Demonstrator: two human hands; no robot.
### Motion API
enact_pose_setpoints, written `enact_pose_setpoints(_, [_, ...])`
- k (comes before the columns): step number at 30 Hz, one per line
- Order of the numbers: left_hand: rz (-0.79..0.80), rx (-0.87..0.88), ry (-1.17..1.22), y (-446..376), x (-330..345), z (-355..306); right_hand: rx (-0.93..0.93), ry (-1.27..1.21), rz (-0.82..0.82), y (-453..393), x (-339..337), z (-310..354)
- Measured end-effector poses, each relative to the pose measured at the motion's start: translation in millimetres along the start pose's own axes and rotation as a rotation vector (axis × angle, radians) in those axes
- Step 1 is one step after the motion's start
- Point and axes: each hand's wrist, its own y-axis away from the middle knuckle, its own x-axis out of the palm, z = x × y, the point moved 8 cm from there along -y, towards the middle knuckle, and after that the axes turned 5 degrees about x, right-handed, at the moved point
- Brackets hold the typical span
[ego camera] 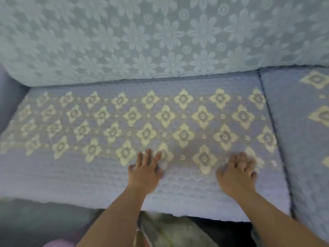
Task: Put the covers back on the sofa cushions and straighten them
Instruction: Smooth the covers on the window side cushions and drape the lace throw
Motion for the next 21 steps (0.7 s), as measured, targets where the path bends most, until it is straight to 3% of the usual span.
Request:
enact_pose_setpoints(6, [0.032, -0.127, 0.167, -6, -13, 206, 0.130, -0.071, 0.034, 18, 8, 164])
enact_pose_setpoints(8, [0.025, -0.121, 0.094, 3, -15, 260, 0.003, -0.010, 0.047, 41, 29, 246])
enact_pose_setpoints(10, [0.031, -0.181, 0.075, 17, -16, 312, -0.258, 0.091, 0.108, 86, 59, 336])
enact_pose_setpoints(13, [0.060, -0.305, 0.161, 32, -25, 368, -0.663, 0.142, 0.395, 173, 99, 440])
enact_pose_setpoints(14, [0.075, -0.315, 0.188, 32, -30, 374, -0.732, 0.124, 0.450, 193, 102, 458])
enact_pose_setpoints(16, [0.063, -0.311, 0.264, 24, -46, 381, -0.775, 0.077, 0.380, 204, 87, 477])
enact_pose_setpoints(21, [0.068, -0.194, 0.401, 17, -49, 388, -0.452, 0.107, 0.226, 129, 46, 441])
